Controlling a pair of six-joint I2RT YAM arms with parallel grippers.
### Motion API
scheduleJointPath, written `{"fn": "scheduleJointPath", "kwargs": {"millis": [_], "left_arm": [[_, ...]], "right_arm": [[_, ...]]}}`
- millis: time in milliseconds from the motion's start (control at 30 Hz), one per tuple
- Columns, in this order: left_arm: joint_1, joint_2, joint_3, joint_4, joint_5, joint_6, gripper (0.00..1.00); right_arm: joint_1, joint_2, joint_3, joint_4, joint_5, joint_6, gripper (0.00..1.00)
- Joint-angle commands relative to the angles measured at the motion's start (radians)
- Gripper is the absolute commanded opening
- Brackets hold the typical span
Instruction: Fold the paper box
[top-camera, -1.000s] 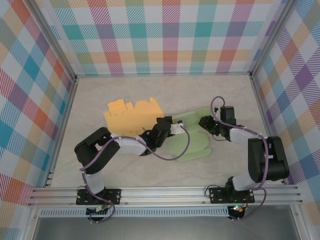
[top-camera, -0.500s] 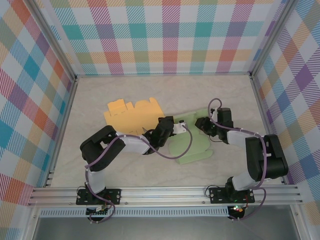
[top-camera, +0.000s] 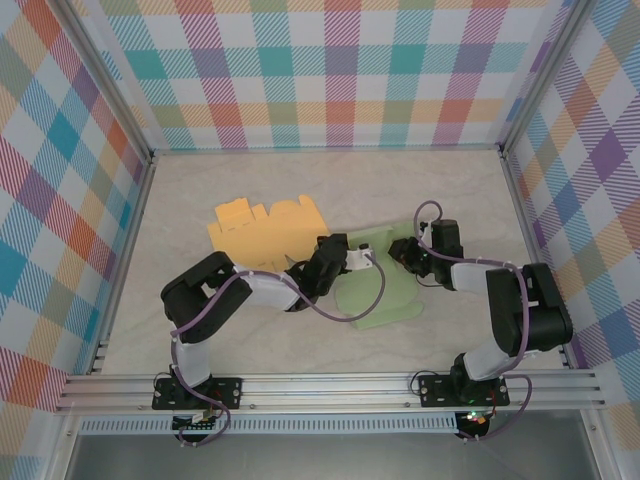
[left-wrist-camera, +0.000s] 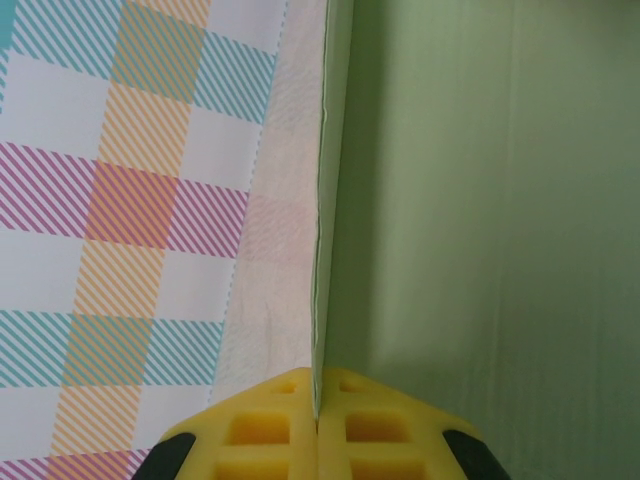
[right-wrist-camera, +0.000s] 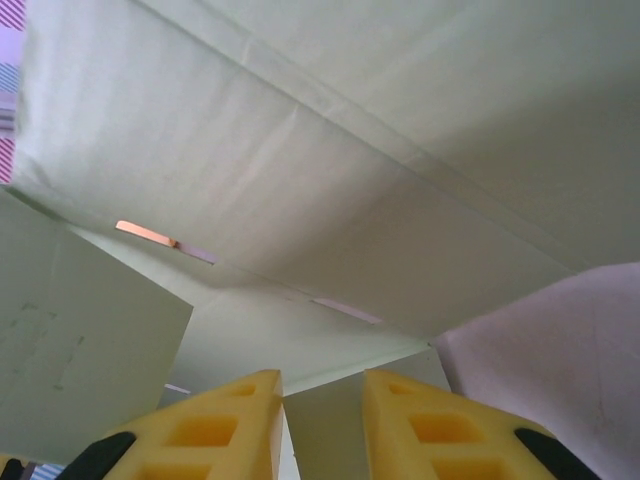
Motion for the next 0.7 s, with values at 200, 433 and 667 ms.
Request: {"fn": "scheduleJointPath", "kwargs": {"millis": [200, 433, 667], "left_arm": [[-0.018, -0.009, -0.065, 0.180, -0.062, 0.183, 0.00], [-0.028, 0.033, -0.069, 0.276, -0.078, 0.326, 0.00], [-0.034, 0.040, -0.080, 0.317, -0.067, 0.383, 0.00]], "right_arm": [[-0.020, -0.222, 0.045, -0.266, 0.106, -0.120, 0.33], [-0.106, -0.321, 0.095, -0.383, 0.115, -0.184, 0.35], [-0.229, -0.270, 0.245, -0.479, 0.113, -0.264, 0.35]]}}
